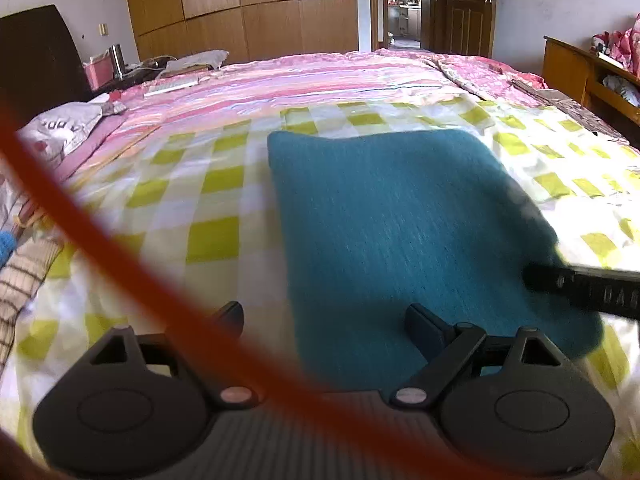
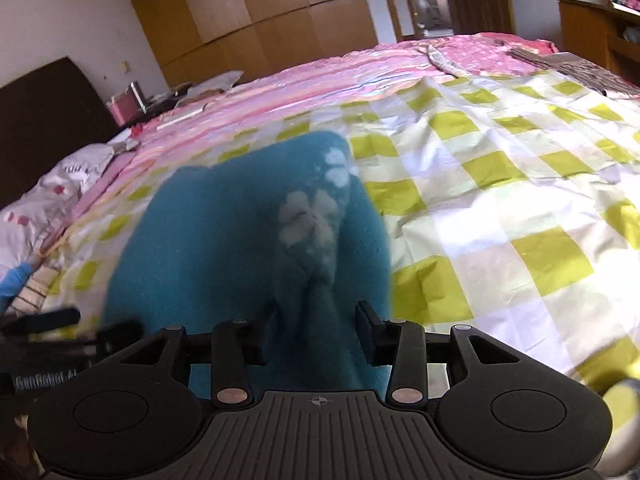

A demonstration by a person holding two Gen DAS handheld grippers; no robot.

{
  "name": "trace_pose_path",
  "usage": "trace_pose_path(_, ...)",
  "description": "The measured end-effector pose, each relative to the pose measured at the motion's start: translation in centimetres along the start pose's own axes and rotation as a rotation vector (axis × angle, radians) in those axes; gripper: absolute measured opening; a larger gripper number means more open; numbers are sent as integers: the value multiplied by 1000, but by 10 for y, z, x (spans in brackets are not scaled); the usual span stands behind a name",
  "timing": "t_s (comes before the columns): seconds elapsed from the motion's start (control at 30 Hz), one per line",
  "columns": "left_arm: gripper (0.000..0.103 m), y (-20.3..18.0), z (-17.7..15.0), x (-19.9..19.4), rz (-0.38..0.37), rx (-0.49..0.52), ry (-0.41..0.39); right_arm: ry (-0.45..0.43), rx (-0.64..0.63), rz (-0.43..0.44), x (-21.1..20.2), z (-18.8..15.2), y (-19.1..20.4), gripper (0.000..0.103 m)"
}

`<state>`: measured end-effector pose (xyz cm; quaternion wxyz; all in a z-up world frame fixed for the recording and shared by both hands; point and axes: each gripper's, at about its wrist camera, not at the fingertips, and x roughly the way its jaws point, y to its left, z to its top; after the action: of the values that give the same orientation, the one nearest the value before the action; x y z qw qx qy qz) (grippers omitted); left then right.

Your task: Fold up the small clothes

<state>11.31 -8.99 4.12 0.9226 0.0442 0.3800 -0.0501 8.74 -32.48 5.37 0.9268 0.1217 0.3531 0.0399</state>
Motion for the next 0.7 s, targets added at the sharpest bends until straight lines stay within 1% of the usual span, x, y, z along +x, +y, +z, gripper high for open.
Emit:
trace_pose_path(0.07,94,0,-4,-6,-3,-2,3,-28,12,-11,-14,-5,2,39)
trace_pose_path(0.17,94,1,-8,-12,-10,-12,7,-43,-2,-26,-27,-16,7,39)
trace_pose_path(0.2,94,1,-10,-14,-12,-15,8,-45,-15,-37,-31,-19,10,39)
trace_pose_path(0.23,94,1,-12,-16,-14,-17,10,-42,-27,-54,-33,-23,12,42)
trace_pose_path(0.3,94,1,-17,-20,-19,-20,14,-30,-31,-74,-36,-27,14,42)
trace_pose_path(0.4,94,-1,-25,-26,-25,-8,18,-21,-26,-85,-39,-32,14,42)
trace_pose_path(0.47,94,-3,-31,-28,-29,6,28,-28,-26,-89,-45,-36,16,42)
trace_pose_path(0.53,94,-6,-36,-29,-33,23,40,-34,-31,-88,-51,-41,18,45)
trace_pose_path(0.63,94,-9,-43,-32,-36,36,43,-43,-36,-82,-58,-48,21,46)
trace_pose_path(0.7,94,-10,-47,-33,-45,35,46,-56,-55,-97,-63,-52,25,46)
